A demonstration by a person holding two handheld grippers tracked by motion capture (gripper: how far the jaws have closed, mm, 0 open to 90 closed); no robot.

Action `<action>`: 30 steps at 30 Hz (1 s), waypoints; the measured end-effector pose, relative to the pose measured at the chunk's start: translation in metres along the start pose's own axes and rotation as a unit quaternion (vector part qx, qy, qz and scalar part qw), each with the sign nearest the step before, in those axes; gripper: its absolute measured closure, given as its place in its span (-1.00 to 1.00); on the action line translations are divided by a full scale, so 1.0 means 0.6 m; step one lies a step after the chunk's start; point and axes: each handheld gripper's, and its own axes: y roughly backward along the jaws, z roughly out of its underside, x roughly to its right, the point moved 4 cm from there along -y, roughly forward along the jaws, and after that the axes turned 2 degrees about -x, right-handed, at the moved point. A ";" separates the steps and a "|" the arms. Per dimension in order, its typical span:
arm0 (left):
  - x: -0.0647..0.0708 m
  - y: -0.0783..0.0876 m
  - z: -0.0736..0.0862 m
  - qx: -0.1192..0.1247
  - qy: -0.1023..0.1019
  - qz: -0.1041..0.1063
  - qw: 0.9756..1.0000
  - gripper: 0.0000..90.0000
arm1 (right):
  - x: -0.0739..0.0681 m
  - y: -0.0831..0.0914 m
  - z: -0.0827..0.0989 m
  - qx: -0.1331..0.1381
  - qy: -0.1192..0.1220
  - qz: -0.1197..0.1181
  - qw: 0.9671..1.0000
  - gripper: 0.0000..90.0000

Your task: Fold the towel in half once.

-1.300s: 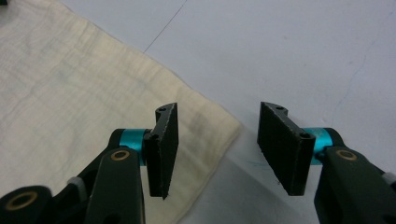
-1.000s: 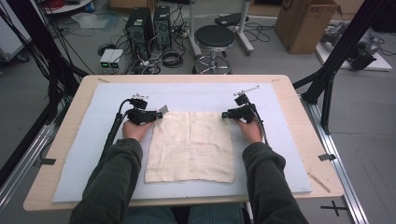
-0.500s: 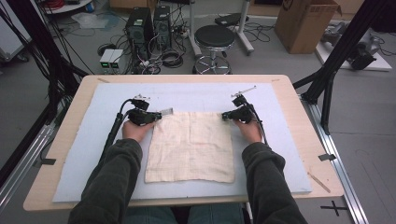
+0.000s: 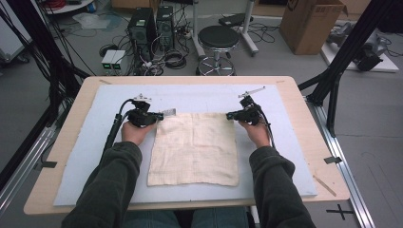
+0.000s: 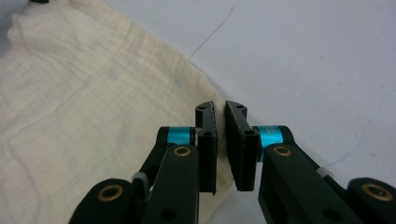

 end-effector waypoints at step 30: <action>0.026 0.050 0.003 0.046 -0.032 0.014 0.998 0.93 | -0.035 0.045 0.017 0.054 0.024 -0.041 0.997 0.85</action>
